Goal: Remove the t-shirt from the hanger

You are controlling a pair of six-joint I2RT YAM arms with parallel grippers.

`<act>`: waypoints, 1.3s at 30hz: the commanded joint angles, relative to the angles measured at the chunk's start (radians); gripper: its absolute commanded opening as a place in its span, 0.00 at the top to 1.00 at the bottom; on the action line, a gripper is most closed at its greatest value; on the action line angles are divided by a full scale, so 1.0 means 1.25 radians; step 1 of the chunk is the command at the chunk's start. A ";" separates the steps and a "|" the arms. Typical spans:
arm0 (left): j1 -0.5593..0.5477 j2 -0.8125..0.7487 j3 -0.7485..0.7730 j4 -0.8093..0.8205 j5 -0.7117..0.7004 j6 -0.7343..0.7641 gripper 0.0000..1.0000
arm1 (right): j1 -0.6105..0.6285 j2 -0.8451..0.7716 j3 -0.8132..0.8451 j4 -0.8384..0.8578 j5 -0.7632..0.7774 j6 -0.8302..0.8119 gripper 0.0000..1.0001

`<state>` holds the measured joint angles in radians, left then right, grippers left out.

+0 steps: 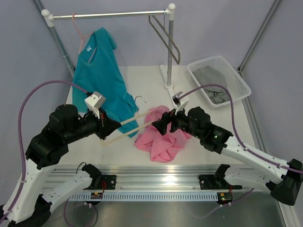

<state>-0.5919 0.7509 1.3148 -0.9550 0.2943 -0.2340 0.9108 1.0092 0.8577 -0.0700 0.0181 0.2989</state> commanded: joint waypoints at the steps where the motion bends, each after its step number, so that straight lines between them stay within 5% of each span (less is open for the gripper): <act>1: -0.003 -0.013 0.010 0.034 -0.018 -0.014 1.00 | -0.001 0.020 -0.006 0.049 0.021 -0.026 0.12; 5: -0.003 -0.018 -0.005 0.045 0.003 -0.025 1.00 | -0.001 0.060 0.003 0.101 0.055 -0.035 0.22; 8: -0.003 -0.020 -0.009 0.049 0.000 -0.028 1.00 | -0.001 0.081 0.015 0.126 0.093 -0.038 0.44; 12: -0.003 -0.029 -0.009 0.047 -0.011 -0.030 1.00 | 0.000 0.096 0.016 0.141 0.185 -0.011 0.96; 13: -0.003 -0.029 -0.010 0.049 -0.011 -0.026 1.00 | -0.001 0.097 0.012 0.143 0.212 -0.005 1.00; 22: -0.003 -0.041 -0.022 0.024 -0.028 -0.001 1.00 | -0.039 0.071 0.037 0.111 0.443 0.039 1.00; 30: -0.003 -0.088 -0.004 0.001 -0.050 -0.007 1.00 | -0.204 0.128 0.059 -0.007 0.365 0.126 1.00; 35: -0.003 -0.116 0.001 0.015 -0.160 -0.025 1.00 | -0.214 0.141 0.057 -0.016 0.287 0.105 1.00; 36: -0.003 -0.120 0.001 0.026 -0.195 -0.026 1.00 | -0.214 0.153 0.072 -0.035 0.228 0.102 0.94; 39: -0.003 -0.117 0.000 0.071 -0.296 -0.025 1.00 | -0.213 0.145 0.113 -0.095 0.172 0.108 0.27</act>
<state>-0.5926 0.6056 1.2877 -0.9798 0.0994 -0.2565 0.6434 1.2015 0.9276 -0.1303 0.3458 0.4294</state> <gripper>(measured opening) 0.028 0.540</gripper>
